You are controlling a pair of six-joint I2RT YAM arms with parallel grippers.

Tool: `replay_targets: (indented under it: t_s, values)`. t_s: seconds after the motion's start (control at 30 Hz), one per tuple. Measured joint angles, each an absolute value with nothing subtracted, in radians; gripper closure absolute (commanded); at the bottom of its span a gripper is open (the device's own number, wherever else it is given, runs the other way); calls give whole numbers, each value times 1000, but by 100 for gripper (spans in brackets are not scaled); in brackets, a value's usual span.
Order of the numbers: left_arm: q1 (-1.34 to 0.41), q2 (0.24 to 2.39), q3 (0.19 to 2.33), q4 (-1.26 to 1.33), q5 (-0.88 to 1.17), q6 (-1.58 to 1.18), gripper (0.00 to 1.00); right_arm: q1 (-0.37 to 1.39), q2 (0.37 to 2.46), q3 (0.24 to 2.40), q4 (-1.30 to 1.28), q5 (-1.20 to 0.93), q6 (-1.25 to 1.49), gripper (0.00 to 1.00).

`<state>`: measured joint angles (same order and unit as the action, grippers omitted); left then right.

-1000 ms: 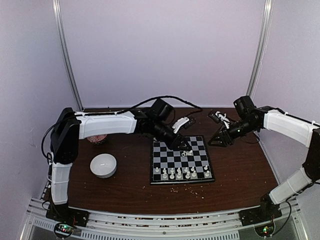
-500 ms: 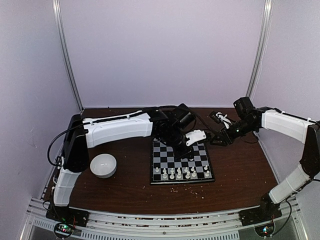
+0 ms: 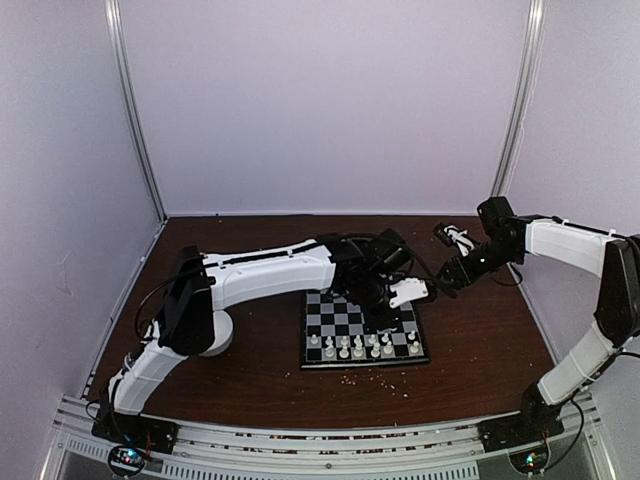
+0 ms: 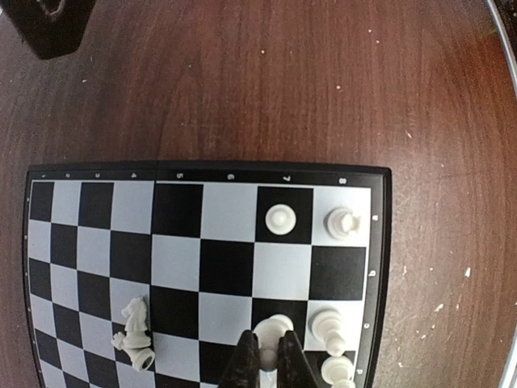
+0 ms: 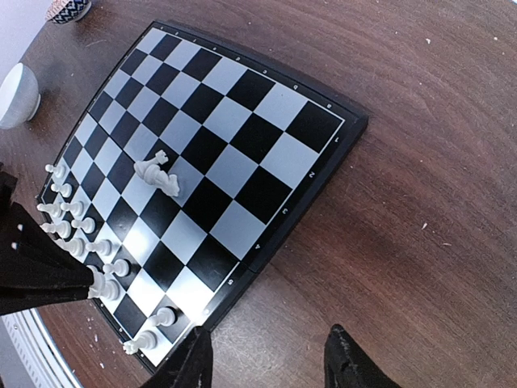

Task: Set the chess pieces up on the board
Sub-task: Place the pawn at g2.

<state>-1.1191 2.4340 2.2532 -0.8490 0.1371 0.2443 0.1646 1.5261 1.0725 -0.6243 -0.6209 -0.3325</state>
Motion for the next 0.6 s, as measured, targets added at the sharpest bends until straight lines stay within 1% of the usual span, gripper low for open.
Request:
replay_targets:
  t_s: [0.33, 0.6]
  values:
    - [-1152, 2521, 2310, -856, 125, 257, 100, 156, 1528, 1074, -635, -623, -333, 52]
    - [-1153, 2529, 2320, -863, 110, 256, 100, 155, 1530, 1075, -640, -629, -334, 52]
